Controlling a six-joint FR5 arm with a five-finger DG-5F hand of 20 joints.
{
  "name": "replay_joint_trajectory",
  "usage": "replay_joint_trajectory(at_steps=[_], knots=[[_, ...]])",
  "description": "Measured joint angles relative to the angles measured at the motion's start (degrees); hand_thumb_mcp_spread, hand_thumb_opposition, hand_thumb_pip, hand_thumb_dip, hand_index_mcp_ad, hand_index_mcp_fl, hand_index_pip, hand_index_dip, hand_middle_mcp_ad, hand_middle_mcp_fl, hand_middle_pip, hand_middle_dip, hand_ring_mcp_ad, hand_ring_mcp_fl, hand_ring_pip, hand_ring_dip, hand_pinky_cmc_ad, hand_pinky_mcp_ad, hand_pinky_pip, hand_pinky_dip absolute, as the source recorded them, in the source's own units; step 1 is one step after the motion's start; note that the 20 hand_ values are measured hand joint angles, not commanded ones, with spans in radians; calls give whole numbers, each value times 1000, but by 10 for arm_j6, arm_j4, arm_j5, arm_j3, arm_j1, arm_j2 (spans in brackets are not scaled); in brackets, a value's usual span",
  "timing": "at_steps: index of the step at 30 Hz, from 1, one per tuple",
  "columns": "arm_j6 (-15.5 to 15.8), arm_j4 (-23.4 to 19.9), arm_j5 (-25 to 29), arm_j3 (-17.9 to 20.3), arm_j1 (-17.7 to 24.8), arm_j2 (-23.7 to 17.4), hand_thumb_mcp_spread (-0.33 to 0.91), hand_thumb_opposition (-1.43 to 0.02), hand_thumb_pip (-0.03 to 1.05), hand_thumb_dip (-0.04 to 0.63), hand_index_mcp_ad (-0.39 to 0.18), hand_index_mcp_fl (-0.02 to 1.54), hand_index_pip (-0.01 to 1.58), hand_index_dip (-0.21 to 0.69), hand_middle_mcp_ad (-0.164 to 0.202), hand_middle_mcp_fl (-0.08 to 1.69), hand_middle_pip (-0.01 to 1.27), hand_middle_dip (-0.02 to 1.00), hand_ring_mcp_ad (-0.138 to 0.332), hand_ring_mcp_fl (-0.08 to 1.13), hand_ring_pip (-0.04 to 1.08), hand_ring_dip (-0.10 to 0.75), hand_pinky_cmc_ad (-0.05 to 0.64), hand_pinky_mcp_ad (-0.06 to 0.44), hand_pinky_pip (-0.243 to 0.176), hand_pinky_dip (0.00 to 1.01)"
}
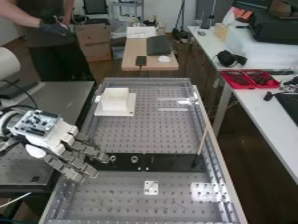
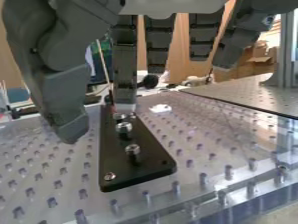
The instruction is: Grab the smaller nut and place it in the white container
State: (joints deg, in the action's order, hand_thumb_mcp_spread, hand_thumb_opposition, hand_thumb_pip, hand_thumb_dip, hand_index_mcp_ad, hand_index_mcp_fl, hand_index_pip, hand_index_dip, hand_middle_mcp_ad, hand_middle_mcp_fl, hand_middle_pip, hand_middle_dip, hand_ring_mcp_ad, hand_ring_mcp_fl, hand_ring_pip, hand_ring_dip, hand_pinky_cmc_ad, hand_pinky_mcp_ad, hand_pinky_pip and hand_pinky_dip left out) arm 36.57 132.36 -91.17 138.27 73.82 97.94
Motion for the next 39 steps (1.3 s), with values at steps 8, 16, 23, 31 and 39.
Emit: replay_joint_trajectory(at_steps=[8, 16, 23, 31, 39], knots=[[-2, -61, 21, 18, 7, 22, 401, -771, 602, 190, -73, 119, 1363, 113, 37, 122, 126, 161, 208, 0, 86, 21, 230, 197, -89, 328], [0, -94, 35, 23, 9, 42, 417, -785, 597, 190, -73, 117, 1457, 175, 35, 173, 126, 175, 204, 0, 93, 30, 229, 195, -73, 284], [0, -112, 37, 20, 9, 54, 435, -784, 585, 190, -73, 120, 1480, 188, 33, 166, 126, 182, 204, 0, 86, 37, 229, 195, -58, 253], [7, -112, 28, 14, 6, 61, 450, -785, 585, 190, -86, 126, 1480, 188, 35, 206, 126, 188, 204, 0, 91, 45, 229, 178, -42, 251], [19, -125, 24, 13, 5, 69, 463, -784, 585, 190, -87, 152, 1489, 188, 37, 206, 124, 188, 202, 17, 89, 51, 232, 180, -40, 222]])
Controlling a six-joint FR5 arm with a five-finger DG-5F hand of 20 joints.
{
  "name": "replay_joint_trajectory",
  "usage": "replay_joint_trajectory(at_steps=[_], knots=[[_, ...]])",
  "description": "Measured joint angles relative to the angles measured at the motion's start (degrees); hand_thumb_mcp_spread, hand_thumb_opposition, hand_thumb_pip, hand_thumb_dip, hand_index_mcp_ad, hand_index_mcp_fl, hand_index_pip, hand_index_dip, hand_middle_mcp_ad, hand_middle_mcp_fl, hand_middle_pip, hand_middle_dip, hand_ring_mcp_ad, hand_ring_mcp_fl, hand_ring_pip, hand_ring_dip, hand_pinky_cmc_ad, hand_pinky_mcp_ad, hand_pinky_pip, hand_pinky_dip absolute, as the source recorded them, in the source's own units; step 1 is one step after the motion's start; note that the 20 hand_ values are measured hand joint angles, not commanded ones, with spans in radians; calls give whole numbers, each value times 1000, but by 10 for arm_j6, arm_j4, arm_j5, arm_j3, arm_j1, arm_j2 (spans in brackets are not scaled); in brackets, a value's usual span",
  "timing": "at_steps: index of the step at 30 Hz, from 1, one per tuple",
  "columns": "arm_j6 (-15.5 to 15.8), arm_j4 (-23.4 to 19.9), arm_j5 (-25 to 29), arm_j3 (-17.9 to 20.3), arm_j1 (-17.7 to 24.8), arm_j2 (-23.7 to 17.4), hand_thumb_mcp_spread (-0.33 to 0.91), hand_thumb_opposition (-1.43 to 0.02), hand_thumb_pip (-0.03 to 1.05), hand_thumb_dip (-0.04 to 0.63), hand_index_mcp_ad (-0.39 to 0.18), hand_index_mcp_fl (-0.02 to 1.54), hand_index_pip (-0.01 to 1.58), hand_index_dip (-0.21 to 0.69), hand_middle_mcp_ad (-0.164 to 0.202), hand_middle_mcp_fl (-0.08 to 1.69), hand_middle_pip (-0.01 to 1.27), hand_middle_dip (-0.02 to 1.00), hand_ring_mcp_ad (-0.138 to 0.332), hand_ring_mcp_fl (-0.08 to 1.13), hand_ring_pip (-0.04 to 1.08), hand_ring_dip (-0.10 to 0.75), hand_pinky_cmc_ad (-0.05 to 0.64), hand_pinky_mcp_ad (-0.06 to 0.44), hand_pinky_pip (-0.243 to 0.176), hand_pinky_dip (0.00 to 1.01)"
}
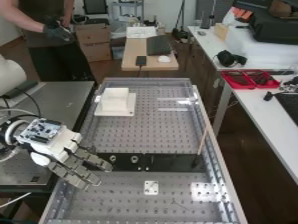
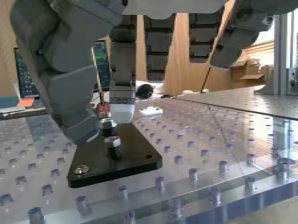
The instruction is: Grab the smaller nut and place it in the white container
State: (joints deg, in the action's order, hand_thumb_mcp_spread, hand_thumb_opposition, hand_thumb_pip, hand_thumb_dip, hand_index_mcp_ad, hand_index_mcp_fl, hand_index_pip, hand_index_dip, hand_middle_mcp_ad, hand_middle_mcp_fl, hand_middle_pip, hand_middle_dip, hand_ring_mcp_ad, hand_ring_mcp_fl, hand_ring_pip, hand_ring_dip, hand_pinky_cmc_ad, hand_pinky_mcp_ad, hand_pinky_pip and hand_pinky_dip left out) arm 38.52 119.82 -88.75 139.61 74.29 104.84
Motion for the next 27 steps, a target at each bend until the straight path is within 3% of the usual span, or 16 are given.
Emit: replay_joint_trajectory(at_steps=[15, 27], knots=[[12, -24, -3, 1, 2, 21, 464, -785, 586, 190, -87, 171, 1491, 188, 31, 209, 119, 188, 195, 14, 96, 52, 243, 166, -28, 208], [11, -12, -13, -7, -4, 16, 459, -803, 586, 190, -87, 185, 1491, 188, 31, 209, 119, 188, 192, 31, 96, 52, 243, 164, -24, 194]])
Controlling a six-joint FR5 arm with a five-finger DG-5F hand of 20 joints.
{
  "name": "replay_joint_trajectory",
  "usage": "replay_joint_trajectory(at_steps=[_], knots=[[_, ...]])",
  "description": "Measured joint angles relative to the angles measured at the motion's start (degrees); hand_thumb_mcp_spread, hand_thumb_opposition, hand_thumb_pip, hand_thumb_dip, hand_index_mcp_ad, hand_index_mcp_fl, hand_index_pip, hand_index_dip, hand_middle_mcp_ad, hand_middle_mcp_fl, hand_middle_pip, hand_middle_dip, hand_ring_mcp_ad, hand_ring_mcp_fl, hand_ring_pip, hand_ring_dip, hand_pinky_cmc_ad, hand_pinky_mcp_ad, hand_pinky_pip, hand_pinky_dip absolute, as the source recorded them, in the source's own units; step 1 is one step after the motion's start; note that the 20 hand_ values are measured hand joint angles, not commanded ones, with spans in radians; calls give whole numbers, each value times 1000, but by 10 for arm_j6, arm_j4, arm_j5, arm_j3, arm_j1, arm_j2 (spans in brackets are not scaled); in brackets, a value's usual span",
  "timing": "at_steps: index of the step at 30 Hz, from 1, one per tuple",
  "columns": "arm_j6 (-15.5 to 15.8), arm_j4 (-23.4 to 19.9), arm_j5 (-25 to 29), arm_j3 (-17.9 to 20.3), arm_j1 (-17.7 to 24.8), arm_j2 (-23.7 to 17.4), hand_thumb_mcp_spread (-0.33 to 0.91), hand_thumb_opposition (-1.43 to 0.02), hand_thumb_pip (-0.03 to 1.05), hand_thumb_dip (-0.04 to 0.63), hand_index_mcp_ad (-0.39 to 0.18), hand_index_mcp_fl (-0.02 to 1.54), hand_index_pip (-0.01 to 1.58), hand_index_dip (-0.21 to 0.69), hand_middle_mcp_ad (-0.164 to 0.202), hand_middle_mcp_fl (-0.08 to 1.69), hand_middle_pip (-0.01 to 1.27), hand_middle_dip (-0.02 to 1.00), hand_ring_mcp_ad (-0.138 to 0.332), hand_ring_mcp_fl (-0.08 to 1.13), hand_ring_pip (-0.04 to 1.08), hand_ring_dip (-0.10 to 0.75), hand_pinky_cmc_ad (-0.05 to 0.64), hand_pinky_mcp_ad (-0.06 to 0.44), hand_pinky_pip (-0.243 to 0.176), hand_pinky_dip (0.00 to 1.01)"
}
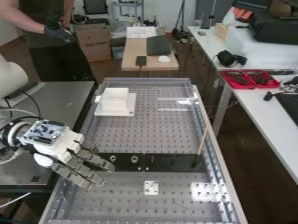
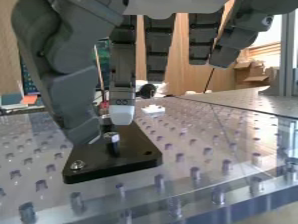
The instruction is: Grab the smaller nut and place it in the white container
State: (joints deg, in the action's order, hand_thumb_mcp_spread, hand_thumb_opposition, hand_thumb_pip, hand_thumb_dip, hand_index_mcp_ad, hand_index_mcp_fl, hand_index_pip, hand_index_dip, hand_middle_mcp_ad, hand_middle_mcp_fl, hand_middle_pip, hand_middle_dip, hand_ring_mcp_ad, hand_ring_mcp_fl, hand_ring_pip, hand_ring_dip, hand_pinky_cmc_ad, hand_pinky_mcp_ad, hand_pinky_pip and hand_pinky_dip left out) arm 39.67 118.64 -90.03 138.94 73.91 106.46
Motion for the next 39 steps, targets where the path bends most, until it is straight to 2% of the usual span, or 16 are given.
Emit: replay_joint_trajectory(at_steps=[8, 22, 32, 39], knots=[[24, 13, -24, -10, -9, 5, 463, -806, 583, 190, -99, 183, 1489, 188, 31, 237, 119, 188, 192, 31, 93, 52, 243, 164, -24, 190], [39, 19, -45, -15, -19, 3, 478, -803, 583, 190, -101, 187, 1491, 187, 24, 237, 122, 190, 194, 33, 96, 51, 244, 166, -12, 195], [70, 36, -79, -23, -32, 0, 478, -803, 583, 190, -106, 204, 1491, 187, 24, 237, 119, 190, 194, 33, 96, 52, 251, 164, -12, 195], [79, 38, -97, -30, -43, 3, 475, -803, 586, 190, -112, 206, 1496, 187, 28, 237, 119, 190, 195, 33, 96, 52, 246, 164, -12, 195]])
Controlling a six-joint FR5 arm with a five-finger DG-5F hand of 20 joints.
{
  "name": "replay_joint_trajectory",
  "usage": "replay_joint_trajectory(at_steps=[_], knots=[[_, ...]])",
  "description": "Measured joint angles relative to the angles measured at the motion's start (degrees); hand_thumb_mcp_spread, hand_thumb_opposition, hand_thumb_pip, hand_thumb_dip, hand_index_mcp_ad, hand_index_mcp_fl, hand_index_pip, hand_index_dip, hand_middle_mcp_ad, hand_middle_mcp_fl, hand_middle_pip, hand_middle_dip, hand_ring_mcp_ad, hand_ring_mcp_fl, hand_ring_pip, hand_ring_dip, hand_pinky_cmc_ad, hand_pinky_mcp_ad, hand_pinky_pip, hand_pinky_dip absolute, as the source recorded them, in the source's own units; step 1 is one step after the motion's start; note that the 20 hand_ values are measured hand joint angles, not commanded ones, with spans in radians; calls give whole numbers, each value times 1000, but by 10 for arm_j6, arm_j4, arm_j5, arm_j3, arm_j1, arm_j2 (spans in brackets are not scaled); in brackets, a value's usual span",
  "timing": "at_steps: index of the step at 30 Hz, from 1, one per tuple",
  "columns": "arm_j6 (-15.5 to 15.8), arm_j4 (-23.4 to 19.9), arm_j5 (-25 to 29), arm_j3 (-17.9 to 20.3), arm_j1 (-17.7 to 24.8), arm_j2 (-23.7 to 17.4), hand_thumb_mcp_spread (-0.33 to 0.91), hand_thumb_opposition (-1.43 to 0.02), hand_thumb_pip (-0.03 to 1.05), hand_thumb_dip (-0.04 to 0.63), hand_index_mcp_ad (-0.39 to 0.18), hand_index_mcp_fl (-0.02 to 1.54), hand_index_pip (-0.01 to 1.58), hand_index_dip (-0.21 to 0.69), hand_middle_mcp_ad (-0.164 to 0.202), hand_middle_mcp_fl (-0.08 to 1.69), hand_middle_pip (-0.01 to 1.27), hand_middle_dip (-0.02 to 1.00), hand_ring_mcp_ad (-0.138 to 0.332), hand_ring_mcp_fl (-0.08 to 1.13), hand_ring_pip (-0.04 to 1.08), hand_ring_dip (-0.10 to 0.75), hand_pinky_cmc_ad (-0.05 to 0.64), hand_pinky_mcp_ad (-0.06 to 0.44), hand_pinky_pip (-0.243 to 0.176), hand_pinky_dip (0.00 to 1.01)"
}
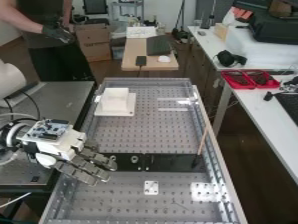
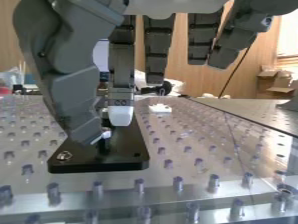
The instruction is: Grab the smaller nut and place it in the white container
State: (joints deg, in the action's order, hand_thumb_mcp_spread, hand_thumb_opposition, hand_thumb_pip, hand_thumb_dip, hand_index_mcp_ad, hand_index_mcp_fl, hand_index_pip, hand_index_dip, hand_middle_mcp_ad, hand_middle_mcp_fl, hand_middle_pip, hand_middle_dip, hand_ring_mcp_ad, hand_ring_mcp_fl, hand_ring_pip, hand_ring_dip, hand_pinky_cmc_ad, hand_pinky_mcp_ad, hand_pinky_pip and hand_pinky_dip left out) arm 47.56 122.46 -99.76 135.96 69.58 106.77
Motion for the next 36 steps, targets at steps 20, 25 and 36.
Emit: replay_joint_trajectory(at_steps=[20, 25, 36], knots=[[16, 8, -46, -14, -17, 10, 480, -813, 586, 190, -113, 202, 1503, 168, 28, 239, 119, 190, 187, 47, 94, 52, 264, 159, -12, 195], [11, 8, -50, -15, -20, 12, 478, -812, 586, 190, -113, 202, 1506, 171, 28, 239, 119, 190, 183, 47, 94, 52, 265, 159, -12, 195], [-17, 2, -56, -18, -28, 19, 480, -815, 592, 188, -106, 208, 1445, 138, 24, 237, 119, 190, 176, 47, 94, 52, 276, 155, -12, 195]])
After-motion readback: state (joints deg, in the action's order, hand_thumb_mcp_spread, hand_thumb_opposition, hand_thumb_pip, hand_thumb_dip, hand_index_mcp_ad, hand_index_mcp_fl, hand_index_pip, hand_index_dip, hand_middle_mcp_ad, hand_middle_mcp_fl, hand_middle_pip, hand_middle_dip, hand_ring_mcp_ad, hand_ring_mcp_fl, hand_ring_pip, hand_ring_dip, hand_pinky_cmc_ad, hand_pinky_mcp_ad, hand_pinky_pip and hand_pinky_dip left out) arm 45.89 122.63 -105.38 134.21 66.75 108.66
